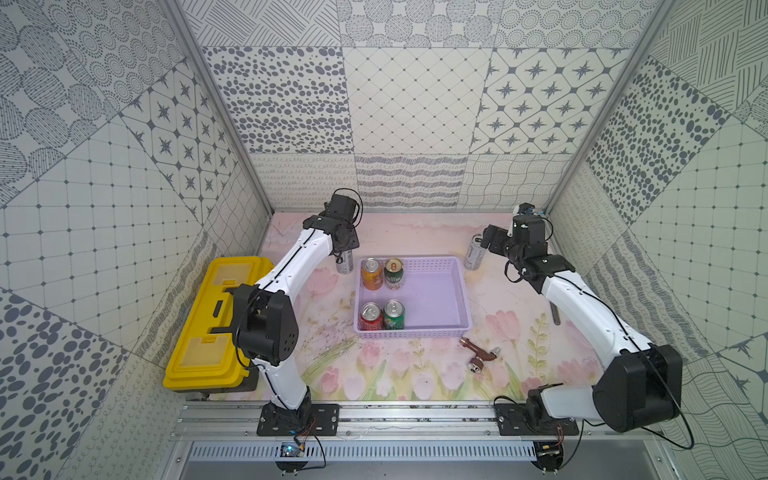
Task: Take out the drinks from the basket
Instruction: Place the drink at the center of the board.
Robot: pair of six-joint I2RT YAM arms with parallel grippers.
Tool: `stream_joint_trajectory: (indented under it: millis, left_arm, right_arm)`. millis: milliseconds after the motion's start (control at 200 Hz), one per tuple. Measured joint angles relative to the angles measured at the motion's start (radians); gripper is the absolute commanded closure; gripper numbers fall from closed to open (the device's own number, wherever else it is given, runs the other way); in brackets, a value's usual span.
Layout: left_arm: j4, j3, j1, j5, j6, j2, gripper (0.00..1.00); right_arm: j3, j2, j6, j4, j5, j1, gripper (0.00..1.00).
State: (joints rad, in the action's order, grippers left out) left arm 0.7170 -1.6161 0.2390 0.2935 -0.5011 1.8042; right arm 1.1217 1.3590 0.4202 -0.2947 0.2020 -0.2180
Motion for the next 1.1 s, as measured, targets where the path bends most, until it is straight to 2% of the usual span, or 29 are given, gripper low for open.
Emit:
stream_joint_trajectory:
  millis: [380,780,1101]
  left_arm:
    - [-0.094,0.075,-0.001,0.004,-0.028,0.04,0.58]
    - [-0.186,0.121,-0.006,0.021,-0.054,0.032,0.21]
    - [-0.201,0.132,-0.007,-0.008,-0.067,-0.006,0.09]
  right_arm:
    - [-0.005,0.0,0.0,0.0,0.0,0.0,0.07]
    - [-0.005,0.0,0.006,-0.003,-0.008,0.0,0.06]
    - [-0.003,0.0,0.017,-0.023,-0.039,0.0,0.06]
